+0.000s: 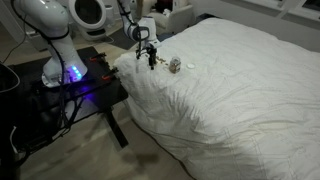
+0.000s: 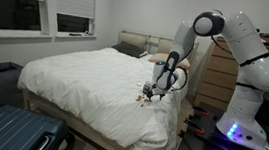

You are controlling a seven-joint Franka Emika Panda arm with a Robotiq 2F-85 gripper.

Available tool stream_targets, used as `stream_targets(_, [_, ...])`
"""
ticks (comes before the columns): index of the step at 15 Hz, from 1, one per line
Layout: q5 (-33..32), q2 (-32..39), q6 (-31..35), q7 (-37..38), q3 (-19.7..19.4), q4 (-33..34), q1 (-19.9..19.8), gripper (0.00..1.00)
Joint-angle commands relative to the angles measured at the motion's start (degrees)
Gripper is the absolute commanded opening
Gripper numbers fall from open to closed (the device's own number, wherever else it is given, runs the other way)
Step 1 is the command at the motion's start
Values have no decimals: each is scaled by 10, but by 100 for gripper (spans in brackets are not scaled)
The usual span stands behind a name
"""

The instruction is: Pick up and object from the bed and put it in the jar

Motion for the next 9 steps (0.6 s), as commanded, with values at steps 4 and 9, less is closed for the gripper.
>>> stream_targets(4, [26,20,24,-30,-3,8,5,88])
stream_targets(9, [39,18,26,-47,-11,11,11,76])
